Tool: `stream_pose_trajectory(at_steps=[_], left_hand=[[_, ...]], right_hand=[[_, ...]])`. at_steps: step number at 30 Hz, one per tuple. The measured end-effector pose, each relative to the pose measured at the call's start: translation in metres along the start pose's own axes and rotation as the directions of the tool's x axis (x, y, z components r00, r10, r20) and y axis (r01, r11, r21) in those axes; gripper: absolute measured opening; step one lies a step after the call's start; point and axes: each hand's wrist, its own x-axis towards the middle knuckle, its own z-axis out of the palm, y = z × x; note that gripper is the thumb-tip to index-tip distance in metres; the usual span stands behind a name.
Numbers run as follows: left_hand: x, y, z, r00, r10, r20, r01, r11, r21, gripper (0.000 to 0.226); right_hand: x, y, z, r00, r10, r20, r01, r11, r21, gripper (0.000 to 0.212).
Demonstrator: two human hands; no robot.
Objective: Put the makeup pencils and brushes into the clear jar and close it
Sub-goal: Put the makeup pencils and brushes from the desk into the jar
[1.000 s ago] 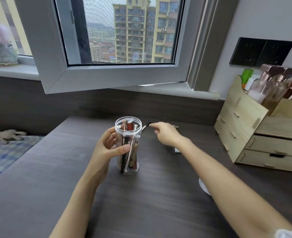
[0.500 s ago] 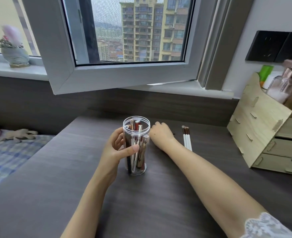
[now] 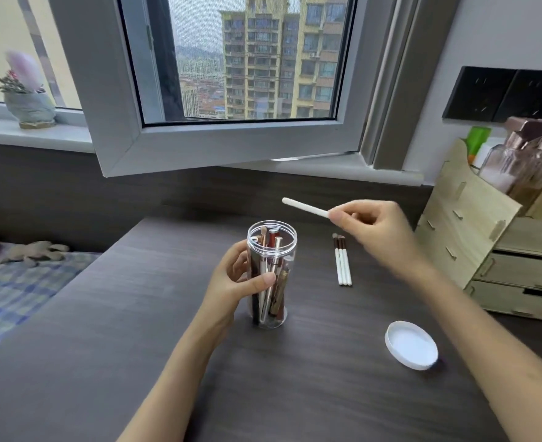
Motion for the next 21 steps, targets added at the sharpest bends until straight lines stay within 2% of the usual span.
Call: stream_pose_trajectory(at_steps=[2,6,10,15,18,21], left_hand=[[-0.003,-0.002,0.008,0.999,-0.009,0.046,0.009,1.000,-0.002,0.072],[-0.006,-0.004,0.015,0.996,-0.018,0.092,0.020,1.000,-0.013,0.071],[-0.005,-0.003,0.015,0.994,-0.016,0.107,0.018,1.000,-0.020,0.070],[-0.005,-0.003,0.016,0.992,-0.018,0.124,0.021,1.000,-0.023,0.072],[-0.005,-0.002,0.016,0.991,-0.030,0.128,0.032,0.999,-0.013,0.072],[-0.005,-0.001,0.016,0.991,-0.037,0.130,0.039,0.999,-0.009,0.070]], right_hand=[[-0.009,-0.014,-0.016,0.993,-0.024,0.117,0.026,0.999,-0.020,0.010],[-0.017,-0.036,-0.042,0.935,-0.006,0.355,0.030,0.998,-0.063,0.011],[-0.009,-0.062,-0.047,0.916,-0.050,0.397,0.094,0.991,-0.093,0.003],[0.014,-0.086,-0.021,0.910,-0.093,0.404,0.189,0.960,-0.205,0.021],[0.030,-0.095,-0.008,0.915,-0.122,0.384,0.293,0.857,-0.425,0.031],[0.032,-0.094,0.002,0.893,-0.099,0.438,0.353,0.760,-0.546,0.035]])
